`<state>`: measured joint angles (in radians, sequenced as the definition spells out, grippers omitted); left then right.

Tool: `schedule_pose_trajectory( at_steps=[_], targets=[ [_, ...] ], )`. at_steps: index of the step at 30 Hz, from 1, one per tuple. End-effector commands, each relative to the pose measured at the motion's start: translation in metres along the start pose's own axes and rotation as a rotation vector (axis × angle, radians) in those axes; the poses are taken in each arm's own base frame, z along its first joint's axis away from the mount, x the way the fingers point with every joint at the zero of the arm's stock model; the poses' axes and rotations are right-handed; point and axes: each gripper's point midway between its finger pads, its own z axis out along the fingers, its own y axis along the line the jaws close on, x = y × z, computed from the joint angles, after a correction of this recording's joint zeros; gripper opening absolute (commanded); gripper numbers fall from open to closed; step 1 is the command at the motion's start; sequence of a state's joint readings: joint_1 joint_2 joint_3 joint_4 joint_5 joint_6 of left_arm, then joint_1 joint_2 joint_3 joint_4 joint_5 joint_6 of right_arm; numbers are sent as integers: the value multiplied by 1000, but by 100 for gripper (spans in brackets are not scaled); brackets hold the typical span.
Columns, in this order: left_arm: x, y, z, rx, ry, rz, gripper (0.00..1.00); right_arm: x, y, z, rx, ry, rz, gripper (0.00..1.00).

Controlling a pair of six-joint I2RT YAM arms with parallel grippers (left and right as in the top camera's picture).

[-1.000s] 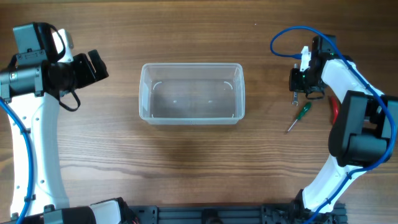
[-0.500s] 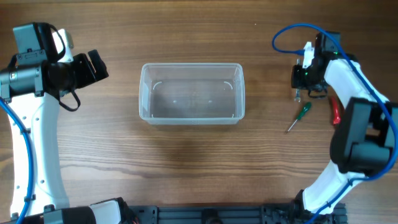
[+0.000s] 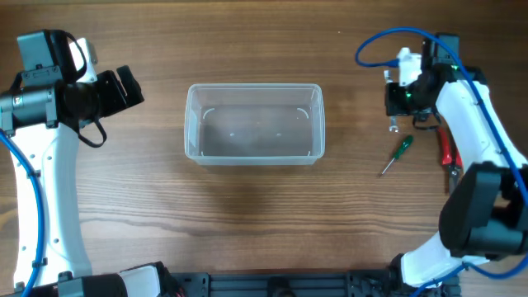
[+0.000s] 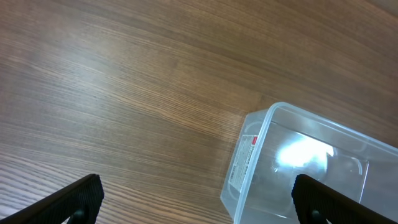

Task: Pack container
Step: 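Carry the silver wrench with the right gripper and drop it into the container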

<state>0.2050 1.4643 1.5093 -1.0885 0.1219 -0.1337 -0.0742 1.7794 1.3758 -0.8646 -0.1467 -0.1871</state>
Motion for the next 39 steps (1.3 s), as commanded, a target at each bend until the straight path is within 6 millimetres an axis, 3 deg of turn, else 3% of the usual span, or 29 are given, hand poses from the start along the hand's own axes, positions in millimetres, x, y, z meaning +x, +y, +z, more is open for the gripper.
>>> schedule_pose_trajectory(
  at_steps=[1, 5, 8, 13, 18, 23, 30, 35, 39],
  targets=[
    [0, -3, 2, 19, 4, -9, 100, -35, 66, -66, -98, -139, -275, 4],
    [0, -3, 2, 19, 4, -8, 100, -32, 124, -96, -144, -115, -447, 4],
    [0, -3, 2, 18, 7, -4, 100, -25, 171, -105, -182, -119, -597, 4],
    [1, -3, 2, 17, 11, -2, 100, -2, 243, -98, -256, -111, -858, 4],
    [2, -3, 1, 17, 14, -2, 100, 7, 287, -70, -257, -101, -1022, 4],
    [3, -3, 1, 16, 17, -3, 100, 9, 298, -20, -264, -37, -1093, 4],
    [6, -2, 1, 14, 30, -4, 100, 22, 280, 47, -269, 107, -1156, 4],
    [6, -2, 1, 13, 30, -5, 100, 29, 270, 72, -273, 172, -1132, 6],
    [6, -2, 1, 13, 31, -5, 100, 30, 265, 76, -271, 188, -1111, 25]
  ],
)
